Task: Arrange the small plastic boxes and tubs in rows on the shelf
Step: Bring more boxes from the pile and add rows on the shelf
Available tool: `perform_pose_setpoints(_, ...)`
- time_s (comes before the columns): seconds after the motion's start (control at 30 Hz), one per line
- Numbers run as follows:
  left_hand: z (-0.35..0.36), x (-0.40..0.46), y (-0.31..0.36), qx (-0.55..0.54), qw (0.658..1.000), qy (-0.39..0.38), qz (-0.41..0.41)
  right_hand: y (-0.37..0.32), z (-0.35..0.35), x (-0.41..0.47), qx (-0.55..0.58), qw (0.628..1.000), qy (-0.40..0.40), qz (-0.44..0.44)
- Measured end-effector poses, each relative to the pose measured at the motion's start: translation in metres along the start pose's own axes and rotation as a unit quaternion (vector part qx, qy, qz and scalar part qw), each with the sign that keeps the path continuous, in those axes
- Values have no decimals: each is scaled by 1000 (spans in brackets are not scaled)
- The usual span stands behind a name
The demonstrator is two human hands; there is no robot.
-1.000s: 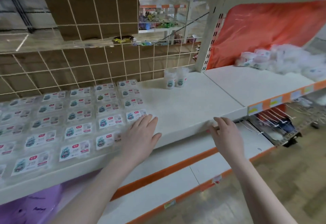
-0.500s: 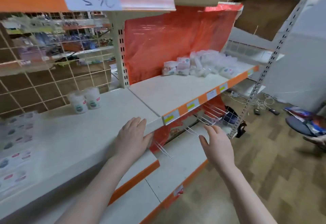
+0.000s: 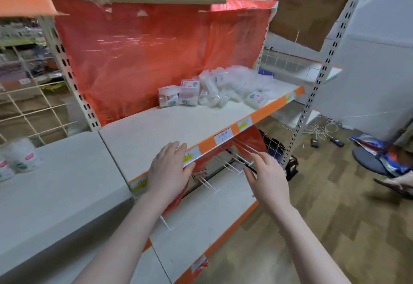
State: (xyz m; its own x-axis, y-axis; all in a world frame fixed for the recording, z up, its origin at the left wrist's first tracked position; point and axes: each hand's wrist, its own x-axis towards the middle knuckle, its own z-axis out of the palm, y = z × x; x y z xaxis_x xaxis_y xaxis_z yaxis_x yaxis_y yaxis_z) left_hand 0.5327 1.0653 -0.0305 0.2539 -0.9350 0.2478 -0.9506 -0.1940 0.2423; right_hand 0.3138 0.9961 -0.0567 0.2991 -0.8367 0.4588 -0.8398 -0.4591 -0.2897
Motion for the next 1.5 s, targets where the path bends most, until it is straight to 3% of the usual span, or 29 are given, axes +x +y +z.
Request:
perform_pose_setpoints(0.3,52,138,31,-35,999,7,-1,65,38,118,12,999,31,4)
perform_pose_setpoints(0.57,77,247,65,-44,999,8,16,125,64,219,-1,999,0,40)
perform_pose_setpoints(0.77,96,284,78,-31,999,15,-23,150,91,277,20,1000,-17,8)
perform_pose_setpoints(1.0,119,298,102,-24,989,36,-139,173,117,326,6,990,-125,-67)
perform_pose_setpoints(1.17,124,307,116,-11,979,57,-196,179,121,342,-7,987,-130,-95)
perform_pose_setpoints(1.5,134,323,116,25,979,48,-197,186,126,347,11,982,-137,-127)
